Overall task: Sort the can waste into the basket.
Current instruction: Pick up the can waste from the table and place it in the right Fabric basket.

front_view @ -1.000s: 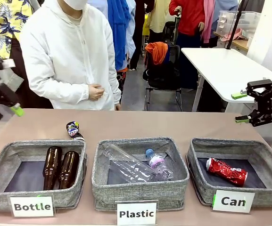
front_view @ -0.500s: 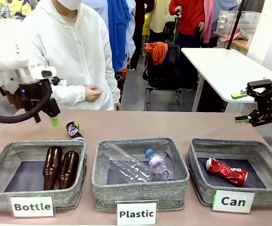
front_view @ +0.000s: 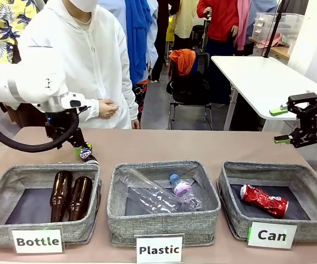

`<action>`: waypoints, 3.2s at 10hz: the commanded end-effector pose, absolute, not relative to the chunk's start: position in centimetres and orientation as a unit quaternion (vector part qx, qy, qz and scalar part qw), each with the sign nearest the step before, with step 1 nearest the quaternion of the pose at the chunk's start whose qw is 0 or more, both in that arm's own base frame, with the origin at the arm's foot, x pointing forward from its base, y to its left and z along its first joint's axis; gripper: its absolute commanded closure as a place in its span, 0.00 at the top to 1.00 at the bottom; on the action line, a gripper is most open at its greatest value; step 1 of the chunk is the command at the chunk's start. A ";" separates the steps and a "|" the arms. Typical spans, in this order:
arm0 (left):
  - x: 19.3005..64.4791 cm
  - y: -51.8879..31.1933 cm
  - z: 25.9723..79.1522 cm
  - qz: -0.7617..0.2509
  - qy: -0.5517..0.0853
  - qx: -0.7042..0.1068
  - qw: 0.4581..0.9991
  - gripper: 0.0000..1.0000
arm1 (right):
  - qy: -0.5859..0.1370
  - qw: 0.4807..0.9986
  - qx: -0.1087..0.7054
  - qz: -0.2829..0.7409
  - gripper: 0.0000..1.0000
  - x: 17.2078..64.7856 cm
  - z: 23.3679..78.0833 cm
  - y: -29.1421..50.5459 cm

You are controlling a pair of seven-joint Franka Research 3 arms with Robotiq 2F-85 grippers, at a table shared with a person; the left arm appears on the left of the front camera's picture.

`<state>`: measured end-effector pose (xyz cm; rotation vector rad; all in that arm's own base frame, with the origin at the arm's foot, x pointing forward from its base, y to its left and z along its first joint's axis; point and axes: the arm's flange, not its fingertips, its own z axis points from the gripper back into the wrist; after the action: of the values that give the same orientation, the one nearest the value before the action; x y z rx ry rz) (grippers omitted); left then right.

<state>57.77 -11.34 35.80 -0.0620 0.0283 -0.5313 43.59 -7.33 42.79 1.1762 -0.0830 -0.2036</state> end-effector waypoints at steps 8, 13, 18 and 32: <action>57.0 -14.6 31.6 -0.160 -0.071 0.013 0.984 1.00 | -0.044 0.827 0.554 -0.085 1.00 43.5 42.9 -7.5; 56.0 -15.2 32.9 -0.120 -0.068 -0.012 0.990 1.00 | -0.044 0.827 0.554 -0.085 1.00 43.5 42.9 -7.5; 55.6 -17.3 35.8 0.017 -0.102 -0.066 0.992 1.00 | -0.044 0.827 0.554 -0.085 1.00 43.5 42.9 -7.5; 56.0 -18.0 34.2 0.229 -0.068 -0.026 0.971 1.00 | -0.044 0.827 0.554 -0.085 1.00 43.5 42.9 -7.5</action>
<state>55.10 -18.16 34.57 -0.0526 -0.1345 0.4385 43.59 -7.33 42.79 1.1762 -0.0831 -0.2036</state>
